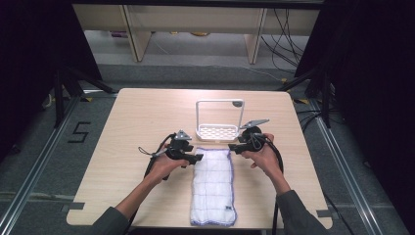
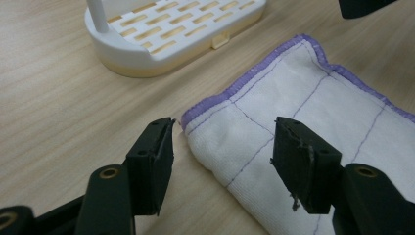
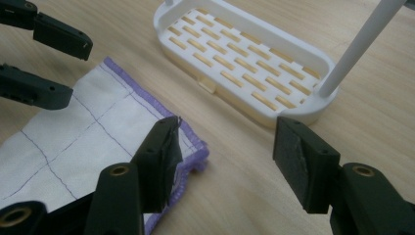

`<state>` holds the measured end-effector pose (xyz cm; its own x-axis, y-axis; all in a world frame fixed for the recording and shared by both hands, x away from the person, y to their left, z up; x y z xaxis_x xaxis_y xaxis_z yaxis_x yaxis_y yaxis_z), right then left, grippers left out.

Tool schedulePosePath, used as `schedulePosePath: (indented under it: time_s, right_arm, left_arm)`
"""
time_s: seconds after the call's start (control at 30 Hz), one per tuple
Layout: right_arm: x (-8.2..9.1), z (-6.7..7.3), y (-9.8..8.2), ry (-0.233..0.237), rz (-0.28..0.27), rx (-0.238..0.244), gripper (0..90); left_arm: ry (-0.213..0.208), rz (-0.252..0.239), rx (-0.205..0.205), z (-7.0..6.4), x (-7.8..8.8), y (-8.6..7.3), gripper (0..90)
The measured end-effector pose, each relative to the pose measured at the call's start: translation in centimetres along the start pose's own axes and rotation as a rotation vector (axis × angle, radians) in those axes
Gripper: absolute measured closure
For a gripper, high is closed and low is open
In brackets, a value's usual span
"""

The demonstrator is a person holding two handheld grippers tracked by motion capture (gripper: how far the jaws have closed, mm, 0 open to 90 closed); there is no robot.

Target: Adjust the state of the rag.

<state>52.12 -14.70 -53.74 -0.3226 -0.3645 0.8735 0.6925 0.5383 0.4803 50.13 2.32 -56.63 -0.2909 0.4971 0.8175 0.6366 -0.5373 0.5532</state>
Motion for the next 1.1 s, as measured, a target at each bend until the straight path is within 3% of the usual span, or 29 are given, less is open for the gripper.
schedulePosePath:
  time_s: [0.03, 0.2, 0.37, 0.63, 0.67, 0.73, 0.77, 0.87, 0.9, 0.93, 0.97, 1.03, 1.07, 1.1]
  right_arm:
    - [-0.1, -0.1, -0.2, -0.002, 0.020, 0.021, 43.3]
    - [-0.8, 0.7, -0.2, 0.011, 0.031, 0.013, 42.9]
    - [-1.6, 1.1, -0.5, -0.009, 0.060, 0.034, 43.4]
    - [-3.3, 2.6, -1.3, 0.004, 0.122, 0.054, 43.6]
    - [-3.5, 3.0, -1.5, 0.002, 0.154, 0.053, 45.0]
    - [-3.8, 3.1, -1.6, -0.010, 0.168, 0.047, 48.5]
    - [-3.9, 3.3, -1.6, 0.007, 0.163, 0.077, 50.2]
    - [-4.0, 3.5, -1.6, 0.029, 0.158, 0.072, 58.9]
    - [-4.2, 3.2, -1.4, 0.033, 0.132, 0.090, 63.1]
    - [-4.2, 3.5, -1.6, 0.052, 0.139, 0.060, 66.8]
    - [-4.1, 3.6, -1.7, 0.065, 0.147, 0.065, 70.0]
    - [-4.1, 3.6, -1.4, 0.061, 0.119, 0.124, 76.9]
    - [-4.0, 3.7, -1.4, 0.053, 0.124, 0.118, 79.2]
    - [-3.9, 3.5, -1.3, 0.041, 0.111, 0.141, 80.9]
  left_arm:
    - [0.006, 0.005, -0.005, 0.1, -0.1, 0.0, 39.9]
    - [0.005, 0.021, -0.002, 0.5, -0.6, -0.1, 39.5]
    - [0.025, 0.028, -0.008, 0.4, -1.1, 0.0, 40.5]
    - [0.044, 0.040, -0.092, -0.3, -1.5, 0.1, 61.3]
    - [0.045, 0.040, -0.094, -0.4, -1.5, 0.1, 61.3]
    - [0.049, 0.040, -0.103, -0.4, -1.5, 0.1, 65.9]
    - [0.044, 0.038, -0.099, -0.4, -1.5, 0.1, 67.7]
    - [0.037, 0.028, -0.099, -0.4, -1.7, 0.0, 72.7]
    - [0.036, 0.028, -0.103, -0.5, -1.7, 0.0, 74.3]
    - [0.037, 0.025, -0.106, -0.5, -1.7, 0.1, 75.6]
    - [0.039, 0.025, -0.109, -0.5, -1.6, 0.1, 77.1]
    - [0.037, 0.019, -0.114, -0.5, -1.5, 0.1, 79.2]
    - [0.042, 0.012, -0.110, -0.6, -1.4, 0.2, 79.8]
    - [0.039, 0.010, -0.111, -0.6, -1.3, 0.2, 80.2]
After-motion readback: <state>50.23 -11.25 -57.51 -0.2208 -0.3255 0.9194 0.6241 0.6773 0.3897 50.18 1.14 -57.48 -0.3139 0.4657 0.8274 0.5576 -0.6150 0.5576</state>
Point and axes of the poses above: each handheld gripper's, and its own axes: x roughly backward along the jaws, y roughly out of its top, z roughly to its left, the point moved 10 cm from there along -x, roughly forward along the jaws, and after that the axes turned 15 degrees about z, right-handed, at the moved point
